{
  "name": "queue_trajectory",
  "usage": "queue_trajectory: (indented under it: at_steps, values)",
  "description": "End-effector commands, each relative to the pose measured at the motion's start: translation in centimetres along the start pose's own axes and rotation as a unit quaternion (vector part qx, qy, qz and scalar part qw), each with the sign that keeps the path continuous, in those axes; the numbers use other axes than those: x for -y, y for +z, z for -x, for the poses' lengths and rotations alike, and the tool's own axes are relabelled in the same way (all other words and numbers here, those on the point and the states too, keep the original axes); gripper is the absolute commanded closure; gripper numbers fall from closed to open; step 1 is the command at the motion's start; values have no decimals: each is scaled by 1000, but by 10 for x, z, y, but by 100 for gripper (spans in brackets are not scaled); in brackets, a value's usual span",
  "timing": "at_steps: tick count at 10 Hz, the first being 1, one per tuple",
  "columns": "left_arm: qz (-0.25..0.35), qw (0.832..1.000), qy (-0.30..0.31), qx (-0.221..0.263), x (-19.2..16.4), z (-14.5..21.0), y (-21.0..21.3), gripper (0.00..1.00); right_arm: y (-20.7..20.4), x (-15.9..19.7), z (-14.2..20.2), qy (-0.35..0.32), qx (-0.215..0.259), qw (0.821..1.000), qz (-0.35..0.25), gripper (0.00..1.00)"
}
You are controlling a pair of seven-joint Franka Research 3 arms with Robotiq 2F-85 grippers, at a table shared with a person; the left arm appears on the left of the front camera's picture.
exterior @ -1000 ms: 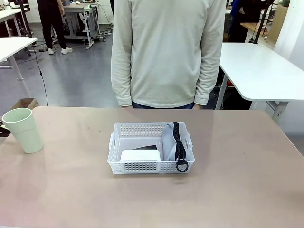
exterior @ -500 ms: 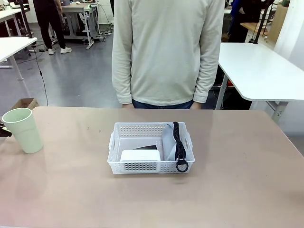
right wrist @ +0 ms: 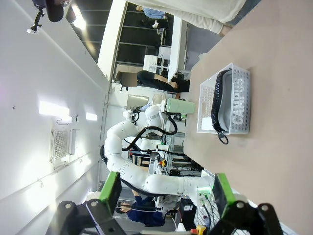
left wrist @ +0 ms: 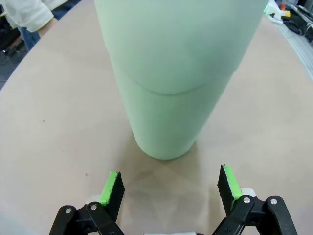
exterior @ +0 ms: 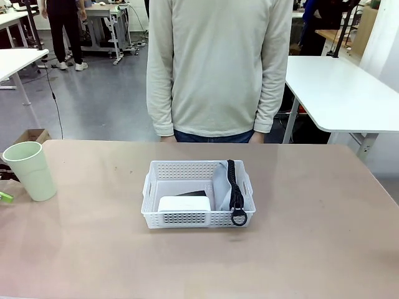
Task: Efficiently arrange items inside the basket to fit them all.
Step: Pick up the Reusable plastic cup and place it inside the Organizing basket.
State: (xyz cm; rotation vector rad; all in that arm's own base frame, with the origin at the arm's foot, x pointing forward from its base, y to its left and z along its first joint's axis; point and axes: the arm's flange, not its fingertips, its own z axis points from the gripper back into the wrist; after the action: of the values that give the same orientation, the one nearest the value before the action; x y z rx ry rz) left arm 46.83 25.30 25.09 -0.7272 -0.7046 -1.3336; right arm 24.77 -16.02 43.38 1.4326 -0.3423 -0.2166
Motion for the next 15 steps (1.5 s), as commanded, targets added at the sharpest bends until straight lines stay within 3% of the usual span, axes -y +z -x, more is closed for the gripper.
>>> queue_trajectory:
  at_steps: [1, 4, 10, 13, 15]
  values:
    - [-21, 999, -30, 15, 8, -4, -12, 0, -1, -6, 0, -5, 6, 1000, -11, 0]
    - [-55, 997, -45, 28, 12, -13, -22, 0, -1, -6, 0, -5, 6, 1000, -11, 0]
    - [-48, 995, -66, 57, 23, -32, -42, 0, -1, -6, 0, -5, 6, 1000, -11, 0]
    - [-66, 991, -40, 107, 23, -41, -36, 0, -1, -6, 0, -5, 6, 1000, -11, 0]
    - [-39, 987, -32, 154, 25, -46, -33, 0, -1, -6, 0, -5, 6, 1000, -11, 0]
